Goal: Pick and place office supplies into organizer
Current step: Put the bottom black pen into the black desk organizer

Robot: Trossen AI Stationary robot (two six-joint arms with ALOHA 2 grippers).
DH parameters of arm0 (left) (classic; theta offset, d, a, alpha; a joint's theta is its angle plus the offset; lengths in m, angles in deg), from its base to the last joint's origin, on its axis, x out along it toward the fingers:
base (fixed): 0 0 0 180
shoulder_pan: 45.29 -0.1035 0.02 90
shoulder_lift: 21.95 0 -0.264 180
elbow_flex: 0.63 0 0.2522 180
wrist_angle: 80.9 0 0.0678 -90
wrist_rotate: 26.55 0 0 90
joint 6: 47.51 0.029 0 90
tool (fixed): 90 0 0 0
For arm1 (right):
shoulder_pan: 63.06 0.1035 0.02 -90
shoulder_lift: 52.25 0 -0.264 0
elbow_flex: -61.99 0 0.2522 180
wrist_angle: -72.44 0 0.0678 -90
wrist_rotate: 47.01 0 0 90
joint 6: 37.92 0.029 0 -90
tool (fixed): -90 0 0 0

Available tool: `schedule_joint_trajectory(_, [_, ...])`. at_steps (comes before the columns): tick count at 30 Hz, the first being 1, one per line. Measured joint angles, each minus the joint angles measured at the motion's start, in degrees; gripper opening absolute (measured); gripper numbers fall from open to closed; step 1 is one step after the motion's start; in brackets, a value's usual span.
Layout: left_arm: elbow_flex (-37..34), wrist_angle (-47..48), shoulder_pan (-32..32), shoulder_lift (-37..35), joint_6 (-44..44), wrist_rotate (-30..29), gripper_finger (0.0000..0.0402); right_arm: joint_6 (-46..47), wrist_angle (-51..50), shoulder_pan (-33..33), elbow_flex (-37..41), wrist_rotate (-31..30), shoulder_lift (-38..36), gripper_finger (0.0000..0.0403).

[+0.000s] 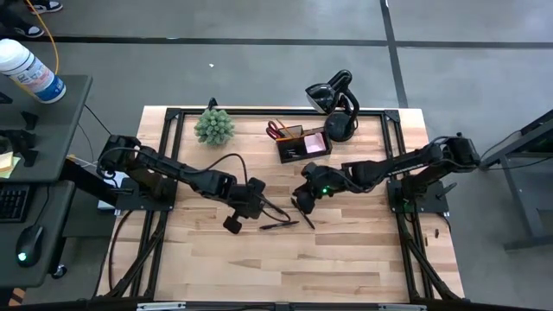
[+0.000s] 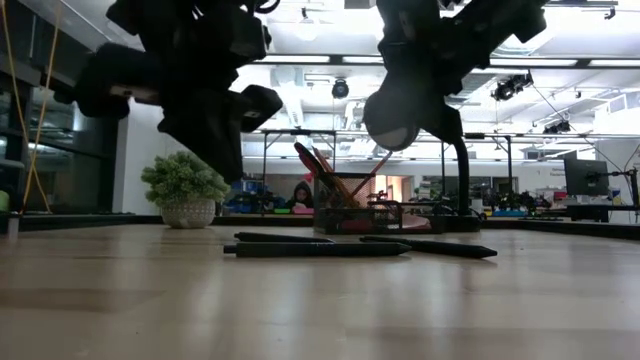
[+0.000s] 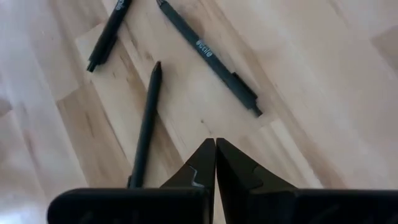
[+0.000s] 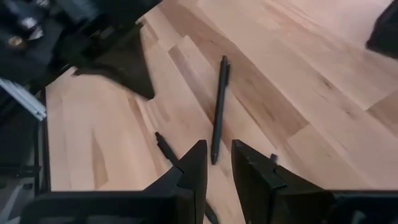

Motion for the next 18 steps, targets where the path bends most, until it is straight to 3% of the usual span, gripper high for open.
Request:
schedule_joint_trajectory(5, [0.02, 0.26, -0.04, 0.0, -5.23, 0.27, 0.0005, -0.03, -0.22, 0.02, 0.0, 0.19, 0.0, 0.0067])
schedule_joint_trajectory(10, [0.02, 0.38, -0.05, 0.0, -19.37, 2.36, 0.0005, 0.23, -2.8, 0.02, 0.0, 4.41, -0.71, 0.0067])
schedule_joint_trajectory(18, [0.02, -4.06, 0.0, 0.02, -28.8, 3.87, 0.0005, -3.05, -17.09, 0.0, 0.0, 3.03, -6.57, 0.0067])
